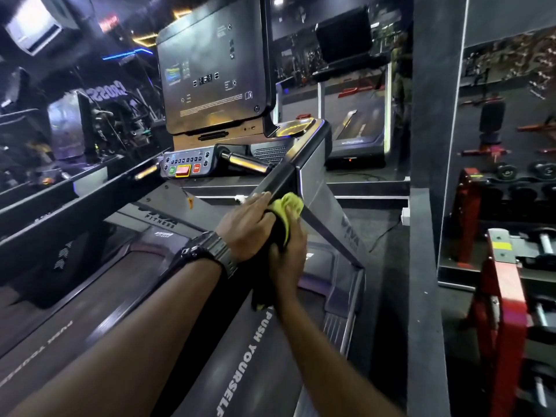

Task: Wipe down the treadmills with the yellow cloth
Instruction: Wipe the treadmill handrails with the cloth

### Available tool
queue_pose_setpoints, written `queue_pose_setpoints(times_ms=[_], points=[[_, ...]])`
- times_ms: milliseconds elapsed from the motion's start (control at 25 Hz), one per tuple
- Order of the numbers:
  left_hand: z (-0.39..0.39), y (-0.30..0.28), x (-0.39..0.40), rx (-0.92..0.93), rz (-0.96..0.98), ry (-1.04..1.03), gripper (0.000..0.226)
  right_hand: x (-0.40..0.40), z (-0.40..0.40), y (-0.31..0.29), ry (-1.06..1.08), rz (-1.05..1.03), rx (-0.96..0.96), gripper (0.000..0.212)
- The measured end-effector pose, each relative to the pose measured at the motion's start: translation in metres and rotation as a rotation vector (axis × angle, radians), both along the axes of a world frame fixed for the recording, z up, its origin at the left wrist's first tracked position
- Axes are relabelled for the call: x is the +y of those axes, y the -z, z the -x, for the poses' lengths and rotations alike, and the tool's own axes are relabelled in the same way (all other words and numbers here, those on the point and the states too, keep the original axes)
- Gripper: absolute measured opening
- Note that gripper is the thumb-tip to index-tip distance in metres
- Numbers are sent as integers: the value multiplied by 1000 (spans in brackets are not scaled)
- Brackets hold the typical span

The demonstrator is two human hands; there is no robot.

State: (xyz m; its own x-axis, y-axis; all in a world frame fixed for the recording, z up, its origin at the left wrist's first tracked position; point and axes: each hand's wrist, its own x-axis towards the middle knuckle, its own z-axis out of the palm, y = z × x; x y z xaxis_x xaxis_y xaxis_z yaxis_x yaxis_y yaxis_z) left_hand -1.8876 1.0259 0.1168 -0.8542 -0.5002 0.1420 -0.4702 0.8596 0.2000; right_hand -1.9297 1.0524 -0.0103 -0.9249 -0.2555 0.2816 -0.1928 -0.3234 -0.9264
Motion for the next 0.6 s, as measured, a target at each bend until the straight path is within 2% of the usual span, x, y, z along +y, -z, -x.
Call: queue_pose_setpoints(times_ms=[80, 120, 240, 360, 440, 520, 600], points=[[-1, -2, 5, 5, 12, 1, 64, 5, -34, 15, 8, 51, 68, 68], [-1, -1, 7, 1, 22, 11, 65, 4, -25, 11, 13, 62, 97, 68], [-2, -4, 16, -45, 37, 15, 80, -15, 55, -20, 48, -52, 52, 70], [-1, -4, 13, -20, 14, -11, 81, -21, 103, -38, 78, -117, 2, 71], [-2, -4, 11, 43, -37, -28, 74, -15, 68, -25, 40, -74, -20, 72], [-2, -4, 4, 91, -104, -57, 63, -4, 17, 0, -11, -9, 72, 74], [-3, -7, -1, 89, -162, -57, 69, 3, 9, 8, -23, -9, 171, 75]])
